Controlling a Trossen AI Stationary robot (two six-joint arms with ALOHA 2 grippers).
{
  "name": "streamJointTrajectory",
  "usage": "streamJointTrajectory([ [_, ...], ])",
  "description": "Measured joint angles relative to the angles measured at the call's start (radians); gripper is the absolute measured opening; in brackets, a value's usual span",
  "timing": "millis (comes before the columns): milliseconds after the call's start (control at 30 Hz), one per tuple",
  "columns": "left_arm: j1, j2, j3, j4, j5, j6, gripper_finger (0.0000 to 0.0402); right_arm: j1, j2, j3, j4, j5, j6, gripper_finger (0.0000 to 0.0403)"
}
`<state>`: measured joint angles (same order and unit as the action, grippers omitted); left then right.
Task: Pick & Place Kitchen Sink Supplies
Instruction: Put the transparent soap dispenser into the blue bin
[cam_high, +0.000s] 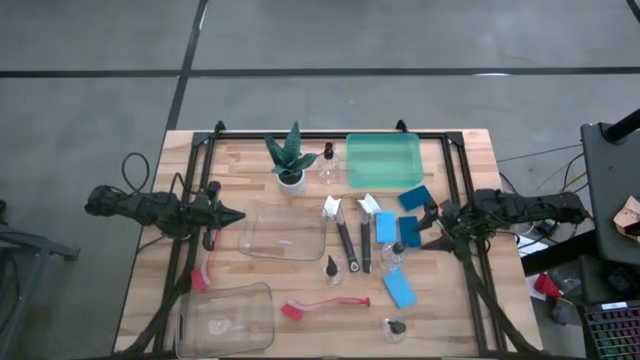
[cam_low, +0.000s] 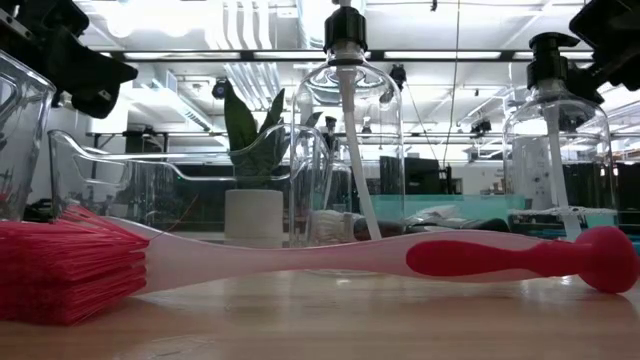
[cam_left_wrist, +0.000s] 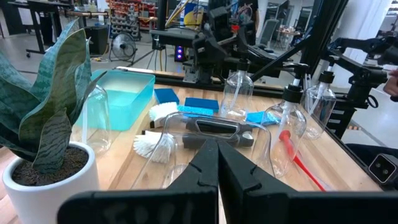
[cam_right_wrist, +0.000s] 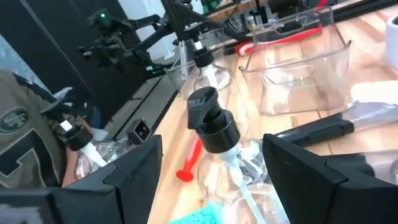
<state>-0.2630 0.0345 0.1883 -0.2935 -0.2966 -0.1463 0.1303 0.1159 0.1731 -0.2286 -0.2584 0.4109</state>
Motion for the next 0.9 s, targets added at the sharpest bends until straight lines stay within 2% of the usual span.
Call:
streamJointTrajectory([
  [167, 0.000, 0.001, 0.000, 0.000, 0.000, 0.000, 0.0000, 0.019, 0.038, -0.027, 0.004, 0.032, 0.005, 0.0274],
  [333, 0.000, 0.001, 0.000, 0.000, 0.000, 0.000, 0.0000, 0.044, 0.107, -0.066, 0.144, 0.053, -0.001, 0.0278],
  [633, 0.000, 0.001, 0.000, 0.000, 0.000, 0.000, 0.0000, 0.090, 0.235, -0.071, 0.273, 0.083, -0.029, 0.0296],
  [900, 0.000, 0.001, 0.000, 0.000, 0.000, 0.000, 0.0000, 0.129, 0.349, -0.071, 0.377, 0.172, -0.084, 0.0306],
])
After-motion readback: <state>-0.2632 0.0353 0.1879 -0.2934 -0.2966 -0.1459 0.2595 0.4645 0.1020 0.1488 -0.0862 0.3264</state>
